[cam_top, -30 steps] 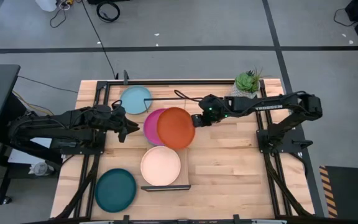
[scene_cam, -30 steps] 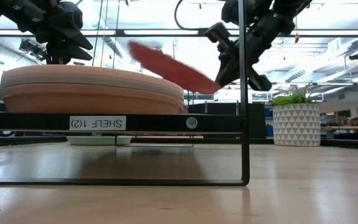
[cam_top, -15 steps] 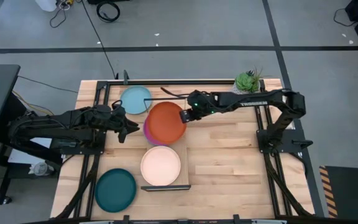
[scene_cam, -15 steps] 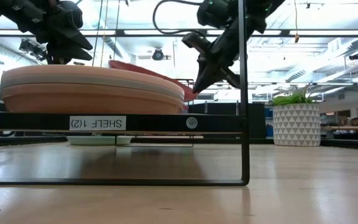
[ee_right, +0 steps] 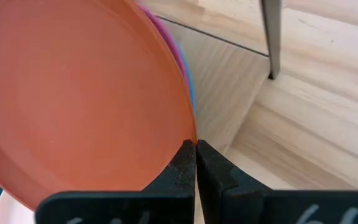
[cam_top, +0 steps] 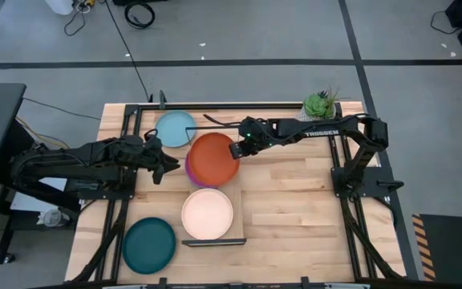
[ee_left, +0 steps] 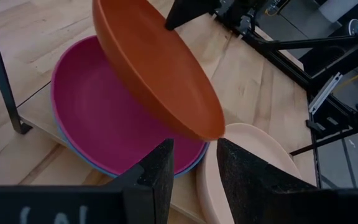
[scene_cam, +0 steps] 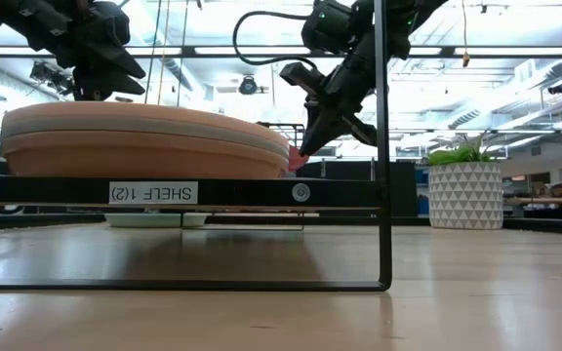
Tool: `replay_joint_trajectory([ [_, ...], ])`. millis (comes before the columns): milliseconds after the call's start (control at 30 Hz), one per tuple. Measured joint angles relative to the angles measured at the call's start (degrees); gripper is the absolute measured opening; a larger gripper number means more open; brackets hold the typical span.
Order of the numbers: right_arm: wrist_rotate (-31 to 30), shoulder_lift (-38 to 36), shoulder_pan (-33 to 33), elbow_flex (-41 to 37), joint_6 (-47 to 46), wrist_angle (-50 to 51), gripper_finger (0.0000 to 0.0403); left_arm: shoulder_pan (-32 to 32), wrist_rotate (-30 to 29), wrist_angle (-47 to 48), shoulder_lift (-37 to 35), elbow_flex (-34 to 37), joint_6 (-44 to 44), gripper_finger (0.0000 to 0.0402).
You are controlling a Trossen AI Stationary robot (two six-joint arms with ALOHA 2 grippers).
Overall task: Place and stack plates onto a shelf
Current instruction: Stack the orange plate on top of the pink plate on the shelf
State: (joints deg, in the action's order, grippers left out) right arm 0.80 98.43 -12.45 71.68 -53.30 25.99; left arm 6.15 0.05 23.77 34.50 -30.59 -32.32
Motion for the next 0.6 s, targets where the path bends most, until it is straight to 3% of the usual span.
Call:
replay_joint_trajectory([
  [600, 1.92, 0.00, -0.46, -0.09, -1.97, 0.65, 0.0007, -0.02, -1.14, -3.88, -0.02, 0.00, 1.77, 0.0130],
])
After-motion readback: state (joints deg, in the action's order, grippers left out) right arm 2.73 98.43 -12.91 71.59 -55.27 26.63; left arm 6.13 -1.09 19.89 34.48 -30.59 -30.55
